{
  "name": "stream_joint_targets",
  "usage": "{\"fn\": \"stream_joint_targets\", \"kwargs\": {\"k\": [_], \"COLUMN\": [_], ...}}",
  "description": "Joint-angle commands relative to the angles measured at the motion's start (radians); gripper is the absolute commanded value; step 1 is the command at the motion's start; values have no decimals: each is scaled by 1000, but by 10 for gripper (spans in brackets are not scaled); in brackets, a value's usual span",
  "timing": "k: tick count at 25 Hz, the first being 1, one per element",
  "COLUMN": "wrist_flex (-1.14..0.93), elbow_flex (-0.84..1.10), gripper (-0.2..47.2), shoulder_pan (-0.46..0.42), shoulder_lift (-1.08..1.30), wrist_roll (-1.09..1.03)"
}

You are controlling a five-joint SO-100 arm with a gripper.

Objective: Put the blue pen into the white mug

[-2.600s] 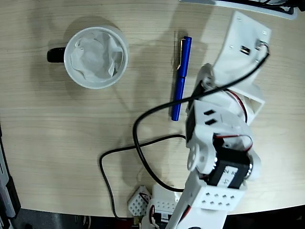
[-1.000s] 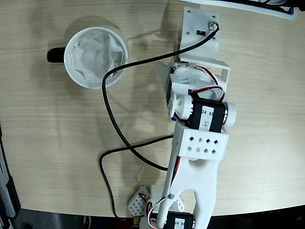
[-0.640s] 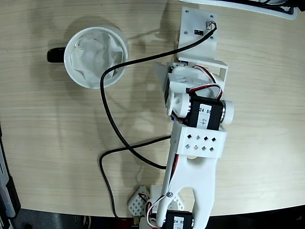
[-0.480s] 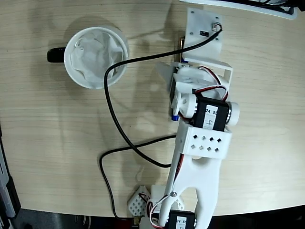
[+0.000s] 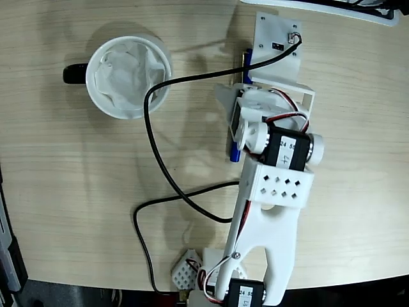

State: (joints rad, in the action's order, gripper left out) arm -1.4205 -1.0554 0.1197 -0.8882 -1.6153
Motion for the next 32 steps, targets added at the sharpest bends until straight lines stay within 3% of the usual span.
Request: {"fn": "stream_joint_targets", "kwargs": {"k": [1,9,15,21,27,32], "wrist_flex": [-3,-2,-2,5,29,31], "elbow_flex": [9,9,9,9,9,9], "gripper": [281,274,243,194,74,58], "shoulder_pan": [3,-5,-5,-6,-12,-18], "shoulder_lift": [-18,23,44,46,43,40], "wrist_roll": [-18,-18,-17,-15,-15,-15]}}
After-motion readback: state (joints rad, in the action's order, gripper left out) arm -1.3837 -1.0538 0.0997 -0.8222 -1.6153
